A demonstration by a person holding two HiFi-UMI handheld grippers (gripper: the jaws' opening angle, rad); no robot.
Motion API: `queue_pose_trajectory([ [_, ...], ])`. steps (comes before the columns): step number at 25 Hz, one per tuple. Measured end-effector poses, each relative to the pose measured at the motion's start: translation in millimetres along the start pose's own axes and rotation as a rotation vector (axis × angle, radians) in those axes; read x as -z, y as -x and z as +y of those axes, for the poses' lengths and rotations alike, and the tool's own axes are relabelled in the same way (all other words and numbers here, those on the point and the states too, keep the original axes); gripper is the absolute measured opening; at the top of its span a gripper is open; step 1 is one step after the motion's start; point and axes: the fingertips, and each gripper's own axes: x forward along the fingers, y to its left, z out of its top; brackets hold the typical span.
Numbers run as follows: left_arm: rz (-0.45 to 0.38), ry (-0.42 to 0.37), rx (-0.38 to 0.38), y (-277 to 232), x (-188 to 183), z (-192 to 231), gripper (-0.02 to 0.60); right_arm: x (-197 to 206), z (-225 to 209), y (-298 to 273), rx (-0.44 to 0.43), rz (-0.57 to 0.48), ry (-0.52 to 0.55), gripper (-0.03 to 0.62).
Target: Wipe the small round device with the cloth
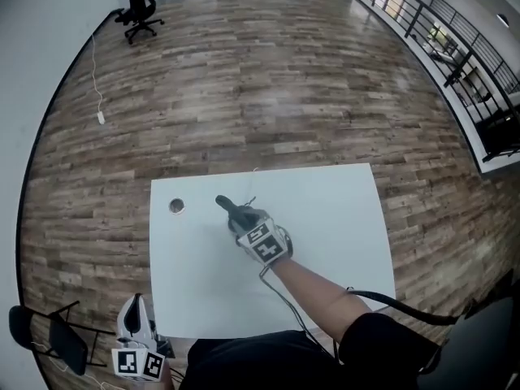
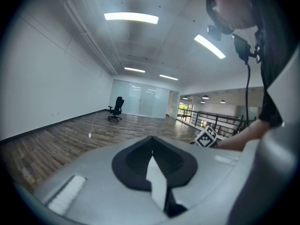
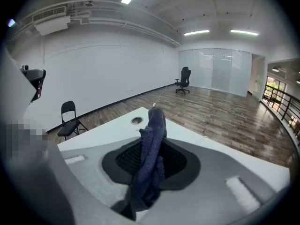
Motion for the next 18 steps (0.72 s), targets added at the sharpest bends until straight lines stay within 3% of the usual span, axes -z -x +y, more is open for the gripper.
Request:
queue_pose_trajectory([
  [10,0.027,0.006,0.029,-11,3,-11,0.003,11,-33,16,0.078,-0.01,-0.094,0.092],
  [18,0.054,-0.001,0.02,-7,3,-11,0.003,31,-47,16,0.09,0.022,-0.13,0.09],
])
